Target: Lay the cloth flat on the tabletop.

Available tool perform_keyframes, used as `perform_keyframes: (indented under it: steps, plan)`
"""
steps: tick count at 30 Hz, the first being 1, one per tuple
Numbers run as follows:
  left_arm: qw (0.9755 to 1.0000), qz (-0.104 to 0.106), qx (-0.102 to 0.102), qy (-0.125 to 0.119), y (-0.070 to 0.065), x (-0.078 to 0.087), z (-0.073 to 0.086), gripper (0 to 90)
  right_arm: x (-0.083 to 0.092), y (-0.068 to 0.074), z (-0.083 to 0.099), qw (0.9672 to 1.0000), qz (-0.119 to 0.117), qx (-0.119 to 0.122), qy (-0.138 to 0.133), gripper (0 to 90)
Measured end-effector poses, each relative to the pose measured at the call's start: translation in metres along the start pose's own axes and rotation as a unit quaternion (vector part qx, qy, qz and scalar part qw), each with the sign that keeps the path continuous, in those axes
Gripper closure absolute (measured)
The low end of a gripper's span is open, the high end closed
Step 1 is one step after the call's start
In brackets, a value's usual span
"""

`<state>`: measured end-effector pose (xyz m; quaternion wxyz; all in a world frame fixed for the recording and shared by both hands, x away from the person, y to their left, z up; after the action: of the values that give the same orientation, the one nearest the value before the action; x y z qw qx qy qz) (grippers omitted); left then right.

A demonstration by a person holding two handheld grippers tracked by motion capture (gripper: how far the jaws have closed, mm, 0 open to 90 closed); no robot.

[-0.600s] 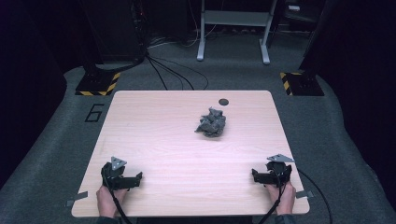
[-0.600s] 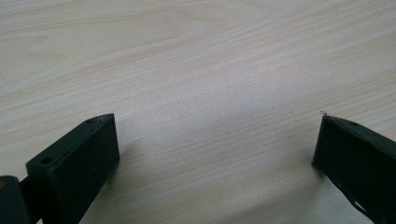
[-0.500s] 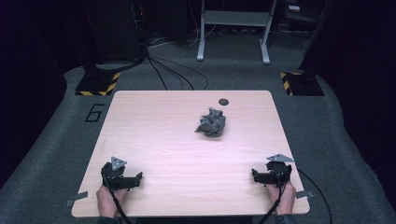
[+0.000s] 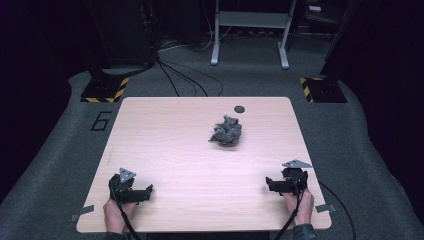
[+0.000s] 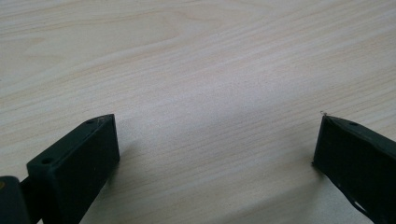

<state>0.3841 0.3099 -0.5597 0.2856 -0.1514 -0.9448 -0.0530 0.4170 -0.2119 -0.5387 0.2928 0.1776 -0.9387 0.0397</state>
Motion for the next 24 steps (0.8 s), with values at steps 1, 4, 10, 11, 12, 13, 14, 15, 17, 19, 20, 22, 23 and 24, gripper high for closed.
perform_keyframes:
  steps: [1,4,10,11,12,13,14,15,17,19,20,22,23,24]
  plan:
    - [1.0,0.0,0.0,0.0,0.0,0.0,0.0,0.1,-0.001,0.001,-0.002,1.0,-0.004,0.0,0.0,1.3]
    - [1.0,0.002,0.0,0.003,0.0,0.0,0.0,0.1,-0.005,0.004,-0.012,0.9999,-0.016,0.005,-0.001,1.4]
    - [1.0,0.002,-0.001,0.006,0.0,0.001,0.0,0.1,-0.016,0.018,-0.04,0.9987,-0.048,0.017,-0.011,1.5]
    - [1.0,0.002,-0.001,0.006,0.0,0.001,0.0,0.1,-0.016,0.018,-0.04,0.9987,-0.048,0.017,-0.011,1.5]
    - [1.0,0.001,-0.001,0.004,0.0,0.001,0.0,0.1,-0.021,0.023,-0.049,0.9982,-0.055,0.019,-0.011,1.5]
    - [1.0,0.001,-0.001,0.003,0.0,0.0,0.0,0.1,-0.022,0.025,-0.052,0.998,-0.058,0.02,-0.01,1.5]
    - [1.0,0.001,-0.001,0.003,0.0,0.0,0.0,0.1,-0.022,0.025,-0.052,0.998,-0.058,0.02,-0.01,1.5]
    - [1.0,-0.001,0.0,0.0,0.0,0.0,0.0,0.1,-0.024,0.028,-0.057,0.9977,-0.063,0.022,-0.012,1.5]
    - [1.0,0.001,0.0,0.003,0.0,0.0,0.0,0.2,-0.033,0.036,-0.07,0.9965,-0.075,0.033,-0.013,1.7]
    - [1.0,-0.001,0.0,0.001,0.0,0.0,0.0,0.2,-0.035,0.038,-0.073,0.9962,-0.08,0.033,-0.012,1.7]
    - [1.0,0.001,0.0,0.003,0.0,0.0,0.0,0.2,-0.04,0.041,-0.077,0.9957,-0.085,0.037,-0.012,1.7]
    - [1.0,-0.001,0.0,0.0,0.0,0.0,0.0,0.2,-0.046,0.047,-0.084,0.995,-0.091,0.041,-0.009,1.7]
    - [1.0,0.001,0.0,0.003,0.0,0.0,0.0,0.2,-0.049,0.048,-0.087,0.9946,-0.094,0.043,-0.008,1.7]
    - [1.0,0.001,0.0,0.003,0.0,0.0,0.0,0.2,-0.053,0.052,-0.092,0.994,-0.098,0.047,-0.012,1.8]
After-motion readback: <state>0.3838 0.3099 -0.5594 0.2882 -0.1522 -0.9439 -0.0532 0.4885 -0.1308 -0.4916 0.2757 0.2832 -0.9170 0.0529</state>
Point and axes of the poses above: each handheld gripper's, and its own axes: x roughly backward along the jaws, z roughly out of its underside, y roughly to its left, the point moved 4 cm from there along -x, roughly forward along the jaws, and after that the axes turned 10 degrees about -y, right-handed, at the moved point
